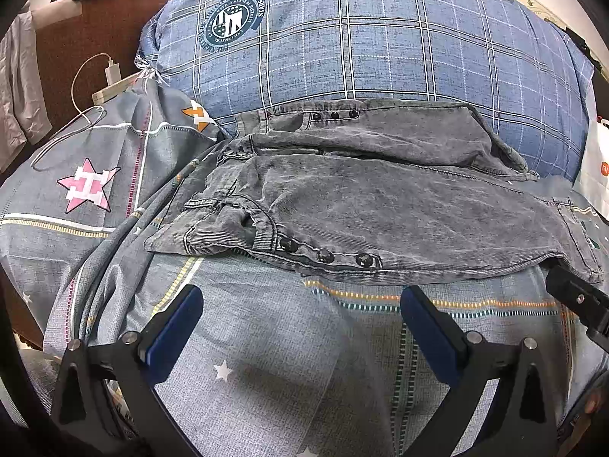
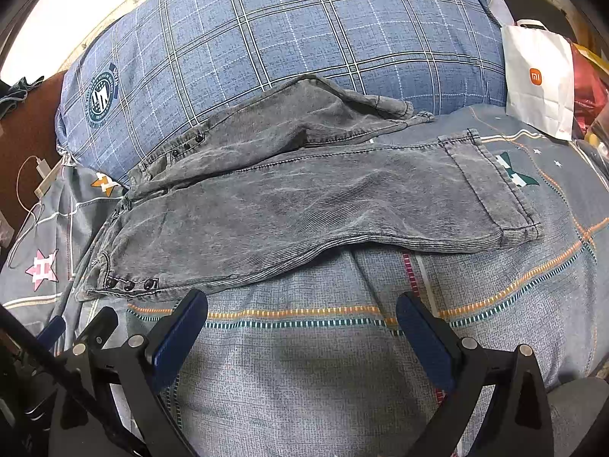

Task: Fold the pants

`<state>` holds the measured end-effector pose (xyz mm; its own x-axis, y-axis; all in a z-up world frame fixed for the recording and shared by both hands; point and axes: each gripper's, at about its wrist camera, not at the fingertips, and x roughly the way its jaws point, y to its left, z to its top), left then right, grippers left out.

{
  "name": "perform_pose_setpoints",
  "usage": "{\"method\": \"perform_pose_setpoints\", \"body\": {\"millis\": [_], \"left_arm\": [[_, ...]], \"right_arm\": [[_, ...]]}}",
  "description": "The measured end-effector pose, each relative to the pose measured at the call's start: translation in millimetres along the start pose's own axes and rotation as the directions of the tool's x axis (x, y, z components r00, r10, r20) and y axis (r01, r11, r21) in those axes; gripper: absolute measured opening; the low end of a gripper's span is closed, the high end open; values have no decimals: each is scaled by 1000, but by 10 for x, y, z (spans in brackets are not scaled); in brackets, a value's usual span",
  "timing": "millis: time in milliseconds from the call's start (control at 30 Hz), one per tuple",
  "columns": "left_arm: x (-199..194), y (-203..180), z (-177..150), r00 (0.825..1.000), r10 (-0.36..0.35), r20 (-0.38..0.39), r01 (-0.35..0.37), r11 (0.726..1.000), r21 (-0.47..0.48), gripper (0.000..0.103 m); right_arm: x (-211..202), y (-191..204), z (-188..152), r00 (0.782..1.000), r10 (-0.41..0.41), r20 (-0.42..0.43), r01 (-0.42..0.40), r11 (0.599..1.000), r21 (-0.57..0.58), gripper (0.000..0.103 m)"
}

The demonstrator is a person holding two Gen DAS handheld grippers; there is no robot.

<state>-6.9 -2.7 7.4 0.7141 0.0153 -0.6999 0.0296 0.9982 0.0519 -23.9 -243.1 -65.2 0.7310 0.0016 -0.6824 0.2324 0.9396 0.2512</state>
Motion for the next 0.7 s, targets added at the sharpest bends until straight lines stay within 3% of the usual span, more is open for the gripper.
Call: {"method": "perform_pose_setpoints", "body": {"millis": [700], "left_arm": [[-3,5,-1,1000,-4,1,4,1000,-5,103]], "right_arm": [[16,-32,-7,1000,-8,-5,8,1000,4,102]]}}
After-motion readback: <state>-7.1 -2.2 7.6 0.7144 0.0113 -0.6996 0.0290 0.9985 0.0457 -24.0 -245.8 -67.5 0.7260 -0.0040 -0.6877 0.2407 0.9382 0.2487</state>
